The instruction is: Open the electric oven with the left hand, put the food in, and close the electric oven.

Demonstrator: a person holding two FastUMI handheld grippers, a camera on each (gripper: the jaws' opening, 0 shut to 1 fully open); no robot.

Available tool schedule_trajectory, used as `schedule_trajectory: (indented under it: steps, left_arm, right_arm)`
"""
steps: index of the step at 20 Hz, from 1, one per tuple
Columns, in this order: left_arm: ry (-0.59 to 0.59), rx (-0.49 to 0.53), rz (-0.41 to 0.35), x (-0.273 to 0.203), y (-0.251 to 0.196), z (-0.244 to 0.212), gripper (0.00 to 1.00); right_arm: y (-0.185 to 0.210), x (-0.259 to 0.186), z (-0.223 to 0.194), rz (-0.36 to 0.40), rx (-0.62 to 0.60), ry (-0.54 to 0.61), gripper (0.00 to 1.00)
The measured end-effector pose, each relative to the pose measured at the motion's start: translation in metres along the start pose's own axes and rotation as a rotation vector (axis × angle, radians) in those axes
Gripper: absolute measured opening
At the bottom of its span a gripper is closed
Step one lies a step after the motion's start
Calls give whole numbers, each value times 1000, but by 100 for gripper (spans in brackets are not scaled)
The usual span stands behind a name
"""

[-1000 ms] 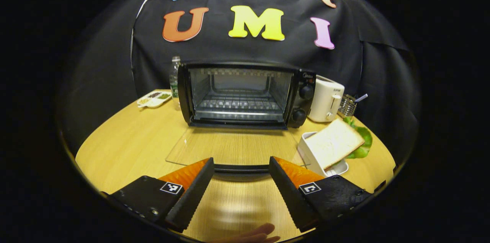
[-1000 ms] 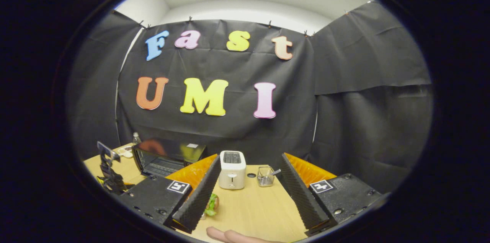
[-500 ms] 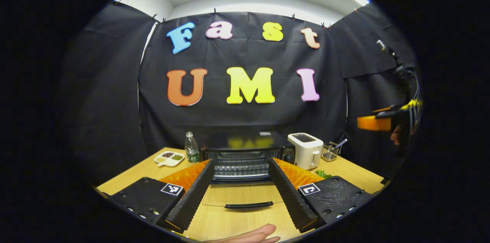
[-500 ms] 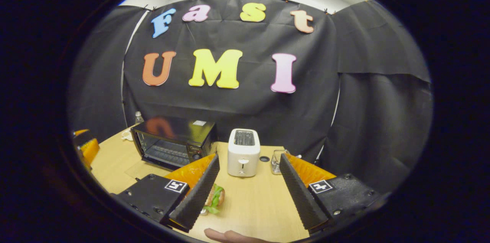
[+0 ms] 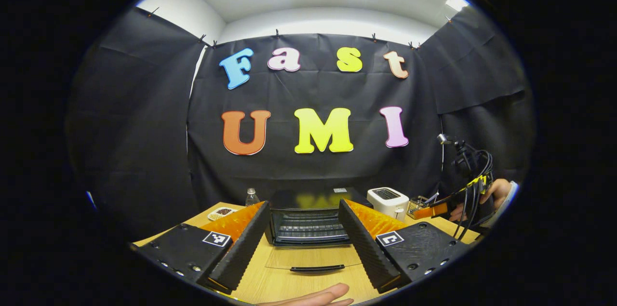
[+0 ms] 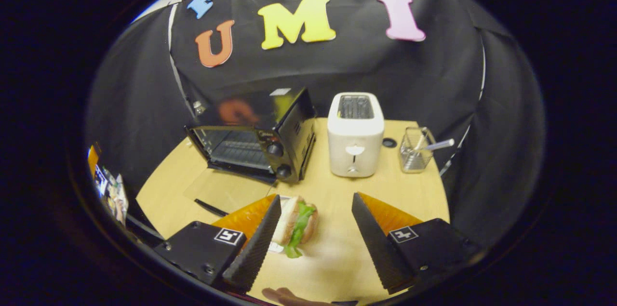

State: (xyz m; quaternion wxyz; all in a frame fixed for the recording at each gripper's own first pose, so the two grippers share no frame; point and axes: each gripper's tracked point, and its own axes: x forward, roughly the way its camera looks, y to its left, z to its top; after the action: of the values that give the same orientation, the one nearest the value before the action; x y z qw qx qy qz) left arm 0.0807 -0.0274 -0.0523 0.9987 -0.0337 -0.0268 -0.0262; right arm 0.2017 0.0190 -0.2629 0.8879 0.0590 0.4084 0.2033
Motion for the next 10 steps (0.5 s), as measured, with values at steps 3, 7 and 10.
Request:
schedule_trajectory:
  steps: [3,7,10]
  left_arm:
    - [23,-51,-16,6,-8,-4,94]
    - [40,-22,16,14,-3,-7,84]
    - [59,5,32,17,-2,-12,94]
  right_arm:
    - [3,24,-21,95,69,124,94]
    - [4,46,-42,181,117,234,82]
    - [0,65,-50,209,142,280,80]
